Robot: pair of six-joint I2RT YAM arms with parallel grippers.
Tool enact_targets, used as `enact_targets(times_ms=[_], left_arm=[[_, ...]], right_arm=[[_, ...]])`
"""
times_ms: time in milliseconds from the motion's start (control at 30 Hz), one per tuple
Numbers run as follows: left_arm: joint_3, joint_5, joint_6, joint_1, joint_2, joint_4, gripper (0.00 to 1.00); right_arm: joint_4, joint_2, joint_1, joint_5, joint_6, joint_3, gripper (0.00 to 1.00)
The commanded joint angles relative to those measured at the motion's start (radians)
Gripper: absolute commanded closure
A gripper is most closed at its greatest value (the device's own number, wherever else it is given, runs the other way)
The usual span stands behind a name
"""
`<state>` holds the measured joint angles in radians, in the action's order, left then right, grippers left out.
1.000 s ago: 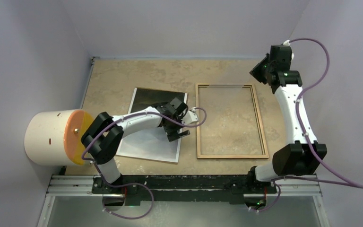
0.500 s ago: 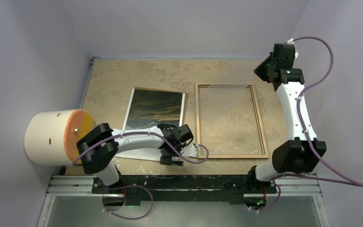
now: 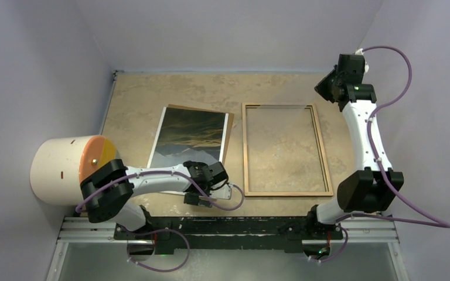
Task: Put the photo into the frame
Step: Move the photo frame item to the center of the board, then adjust the photo frame at the center of the board.
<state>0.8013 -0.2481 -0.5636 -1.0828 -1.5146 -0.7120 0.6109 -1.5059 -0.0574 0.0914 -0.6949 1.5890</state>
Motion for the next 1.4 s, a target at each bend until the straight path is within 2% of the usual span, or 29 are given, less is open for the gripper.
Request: enact_targets(times_ms=[0,133,300,400,467,533,600,667,700,767,967,1133,1367], left_arm=[[-0.083,-0.169,-0.071,0.088,-0.058,0.177,0.0],[-0.082,-0.203,-0.165,0.226,-0.067,0.263,0.0],[-0.066,-0.24,-0.237,0.291,-0.093,0.34,0.0],[-0.001,-0.247,-0.224,0.317,-0.115,0.34,0.0],[0.099,-0.228,-0.178,0.317,-0.123,0.288,0.0],[0.232,-0.137,-0.089,0.317,-0.116,0.188,0.0],[0.378,0.01,0.011,0.317,-0.11,0.086,0.0],[0.512,0.215,0.108,0.317,-0.125,-0.018,0.0],[0.559,0.313,0.161,0.317,-0.136,-0.039,0.0],[0.607,0.397,0.262,0.313,-0.171,-0.027,0.0],[0.608,0.403,0.381,0.298,-0.296,0.127,0.0],[0.694,0.344,0.462,0.283,-0.43,0.169,0.0],[0.7,0.415,0.507,0.27,-0.466,0.217,0.0]], right_arm=[[-0.02,0.024,-0.002,0.035,0.018,0.016,1.0],[-0.019,0.031,-0.004,0.045,0.019,0.017,1.0],[-0.02,0.036,-0.007,0.045,0.019,0.007,1.0],[-0.02,0.043,-0.01,0.05,0.021,0.003,1.0],[-0.019,0.049,-0.014,0.053,0.023,0.003,1.0],[-0.015,0.054,-0.022,0.046,0.022,0.012,1.0],[-0.01,0.061,-0.039,0.036,0.027,0.024,1.0],[-0.01,0.062,-0.061,0.016,0.045,0.034,1.0],[-0.005,0.059,-0.072,0.01,0.051,0.042,1.0],[0.005,0.054,-0.095,-0.01,0.056,0.056,1.0],[0.016,0.07,-0.134,-0.023,0.065,0.081,1.0],[0.041,0.092,-0.136,0.033,0.063,0.105,1.0],[0.08,0.094,-0.147,0.077,0.092,0.186,1.0]])
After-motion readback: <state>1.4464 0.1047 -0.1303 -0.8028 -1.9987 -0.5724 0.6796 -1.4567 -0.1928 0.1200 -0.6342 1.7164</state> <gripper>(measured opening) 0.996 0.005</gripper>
